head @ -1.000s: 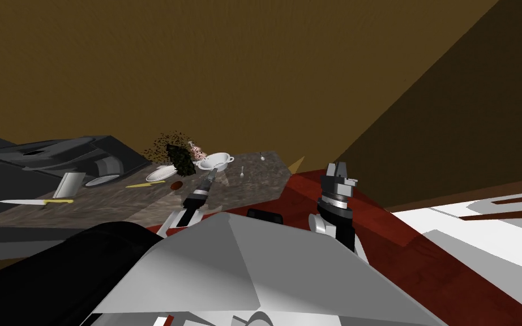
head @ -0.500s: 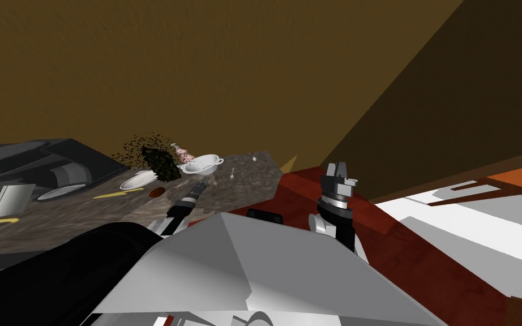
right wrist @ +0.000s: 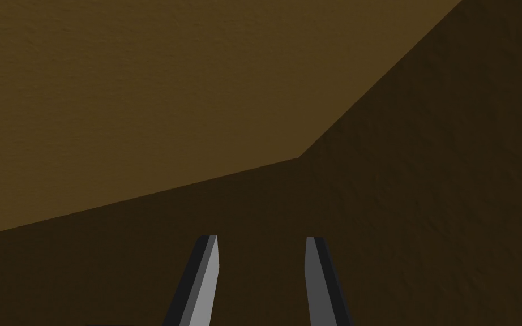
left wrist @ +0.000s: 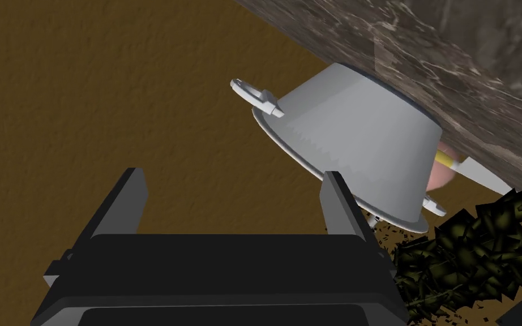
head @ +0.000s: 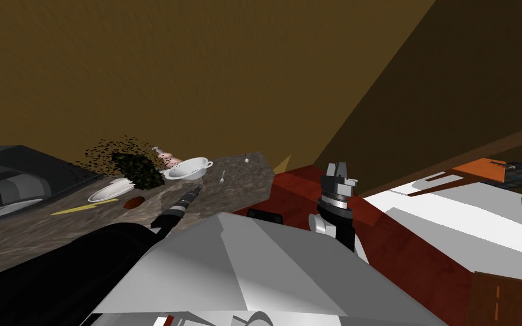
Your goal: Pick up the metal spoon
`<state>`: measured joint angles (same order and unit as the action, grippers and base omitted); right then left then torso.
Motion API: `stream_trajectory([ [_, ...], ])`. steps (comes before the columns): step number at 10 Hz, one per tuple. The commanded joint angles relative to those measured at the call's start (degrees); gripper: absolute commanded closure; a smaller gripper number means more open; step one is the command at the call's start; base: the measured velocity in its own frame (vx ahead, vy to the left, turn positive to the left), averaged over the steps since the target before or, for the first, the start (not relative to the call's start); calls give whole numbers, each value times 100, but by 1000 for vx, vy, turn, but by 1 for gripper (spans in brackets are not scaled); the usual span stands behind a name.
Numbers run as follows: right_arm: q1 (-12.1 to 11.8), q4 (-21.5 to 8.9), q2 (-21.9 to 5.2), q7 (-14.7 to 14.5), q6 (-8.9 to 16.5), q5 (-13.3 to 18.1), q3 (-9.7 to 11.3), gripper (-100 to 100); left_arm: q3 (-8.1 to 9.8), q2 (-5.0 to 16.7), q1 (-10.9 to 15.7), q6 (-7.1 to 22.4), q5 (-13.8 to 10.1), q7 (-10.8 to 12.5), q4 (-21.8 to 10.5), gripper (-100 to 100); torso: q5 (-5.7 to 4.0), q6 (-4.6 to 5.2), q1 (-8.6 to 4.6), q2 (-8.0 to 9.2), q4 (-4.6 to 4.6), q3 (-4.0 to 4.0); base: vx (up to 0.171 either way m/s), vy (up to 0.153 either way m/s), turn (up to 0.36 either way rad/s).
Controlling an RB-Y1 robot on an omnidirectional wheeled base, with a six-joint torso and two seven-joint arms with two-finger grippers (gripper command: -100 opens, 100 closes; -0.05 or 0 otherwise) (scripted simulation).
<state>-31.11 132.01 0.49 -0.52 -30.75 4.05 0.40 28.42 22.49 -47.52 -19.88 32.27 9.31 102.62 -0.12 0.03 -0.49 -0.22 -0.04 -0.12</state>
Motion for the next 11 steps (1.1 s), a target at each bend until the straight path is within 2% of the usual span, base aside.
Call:
stream_trajectory([
  [1, 0, 0, 0, 0, 0, 0, 0, 0, 51, 65, -50, 12, 102, 93, -215, -100, 0, 0, 0, 0, 0, 0, 76, -118, -66],
  [3, 0, 0, 0, 0, 0, 0, 0, 0, 207, 311, -300, 47, 390, 398, -674, -100, 1, -1, 11, 9, 1, 4, 59, -113, -183],
  [4, 0, 0, 0, 0, 0, 0, 0, 0, 207, 311, -300, 47, 390, 398, -648, -100, -1, -1, 2, 7, 1, 4, 67, -92, -69],
  [5, -1, 0, 0, 0, 0, 0, -1, 0, 268, 441, -420, 64, 518, 556, -856, -100, 1, -4, 13, 8, 1, 4, 79, -88, -173],
  [6, 0, 0, -1, 0, 0, 0, -1, 0, 268, 441, -420, 64, 518, 556, -908, -100, 1, -1, 15, 5, 1, 2, 64, -70, -62],
  [7, -1, 0, -1, 0, 0, 0, -1, 0, 317, 575, -535, 80, 634, 715, -1053, -100, 3, -4, 20, 8, 1, 4, 53, -95, -141],
  [8, 0, 0, 0, 0, 0, 0, -1, 0, 317, 575, -535, 80, 634, 715, -1129, -100, 2, -2, 13, 13, 2, 7, 37, -81, -72],
  [9, 0, 0, -1, 0, 0, 0, -1, 0, 355, 714, -644, 95, 738, 875, -1265, -100, 2, -4, 17, 19, 3, 10, 62, -91, -147],
  [10, 0, 0, 0, 0, 0, 0, -1, 0, 355, 714, -644, 95, 738, 875, -1343, -100, 2, -2, 14, 14, 3, 7, 57, -62, -81],
  [11, 0, 0, -1, 0, 0, 0, -1, 0, 381, 857, -747, 109, 829, 1035, -1548, -100, 3, -4, 23, 14, 3, 7, 59, -76, -154],
])
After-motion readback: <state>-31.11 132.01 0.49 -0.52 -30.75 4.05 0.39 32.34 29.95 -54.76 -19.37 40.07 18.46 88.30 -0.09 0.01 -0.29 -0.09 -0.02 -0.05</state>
